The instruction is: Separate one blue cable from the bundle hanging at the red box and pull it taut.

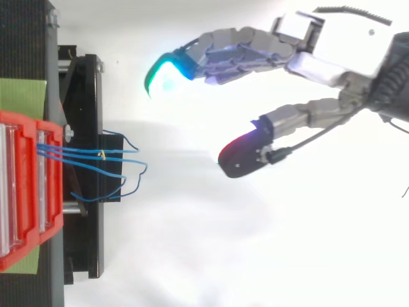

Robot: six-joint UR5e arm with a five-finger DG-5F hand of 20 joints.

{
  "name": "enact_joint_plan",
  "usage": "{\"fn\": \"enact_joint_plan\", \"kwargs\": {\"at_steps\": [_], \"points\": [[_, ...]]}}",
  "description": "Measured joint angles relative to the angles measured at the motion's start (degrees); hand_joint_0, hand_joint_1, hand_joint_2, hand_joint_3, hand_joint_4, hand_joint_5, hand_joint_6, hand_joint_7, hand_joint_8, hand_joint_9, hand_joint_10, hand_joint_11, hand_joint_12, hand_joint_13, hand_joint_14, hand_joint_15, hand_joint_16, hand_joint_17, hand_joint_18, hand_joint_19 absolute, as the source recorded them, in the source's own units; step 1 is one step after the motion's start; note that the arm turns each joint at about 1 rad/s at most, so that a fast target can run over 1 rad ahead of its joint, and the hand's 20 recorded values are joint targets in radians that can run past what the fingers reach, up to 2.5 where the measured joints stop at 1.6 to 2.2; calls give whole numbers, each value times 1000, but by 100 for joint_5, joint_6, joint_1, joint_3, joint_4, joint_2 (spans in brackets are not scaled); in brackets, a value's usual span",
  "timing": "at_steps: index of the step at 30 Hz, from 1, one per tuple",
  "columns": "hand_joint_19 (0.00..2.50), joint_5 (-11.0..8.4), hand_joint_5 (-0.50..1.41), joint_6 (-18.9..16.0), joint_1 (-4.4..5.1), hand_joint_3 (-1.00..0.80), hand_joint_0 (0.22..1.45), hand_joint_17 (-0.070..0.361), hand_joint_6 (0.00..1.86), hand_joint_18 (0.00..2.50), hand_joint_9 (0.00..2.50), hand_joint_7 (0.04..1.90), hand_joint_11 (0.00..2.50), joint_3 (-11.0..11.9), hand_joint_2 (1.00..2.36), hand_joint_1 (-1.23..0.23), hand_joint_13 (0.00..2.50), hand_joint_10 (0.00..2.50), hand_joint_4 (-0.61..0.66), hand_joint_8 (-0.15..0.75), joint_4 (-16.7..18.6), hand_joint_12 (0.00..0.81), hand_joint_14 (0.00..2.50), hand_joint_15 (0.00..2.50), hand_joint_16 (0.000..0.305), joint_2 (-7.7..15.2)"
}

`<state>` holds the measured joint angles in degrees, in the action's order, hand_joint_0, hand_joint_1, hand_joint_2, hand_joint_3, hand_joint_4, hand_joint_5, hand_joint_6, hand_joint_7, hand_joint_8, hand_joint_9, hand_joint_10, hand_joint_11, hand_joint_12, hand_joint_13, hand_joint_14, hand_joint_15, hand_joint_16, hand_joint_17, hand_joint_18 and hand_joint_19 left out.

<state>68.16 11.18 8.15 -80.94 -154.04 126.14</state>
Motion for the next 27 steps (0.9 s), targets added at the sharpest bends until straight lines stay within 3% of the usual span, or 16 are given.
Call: {"fn": "enact_joint_plan", "kwargs": {"at_steps": [4,9,27], "points": [[216,23,-216,-105,1,-500,508,81,502,406,374,757,116,369,1000,-727,394,4,226,257,-15,266,1,56,36,300],[218,37,-212,-30,45,-500,507,81,502,400,380,759,116,628,1000,-726,392,4,234,259,-2,267,2,54,36,403],[210,19,-182,-11,164,-500,508,79,502,374,413,780,122,726,1000,-699,399,4,275,264,59,271,2,65,35,537]]}}
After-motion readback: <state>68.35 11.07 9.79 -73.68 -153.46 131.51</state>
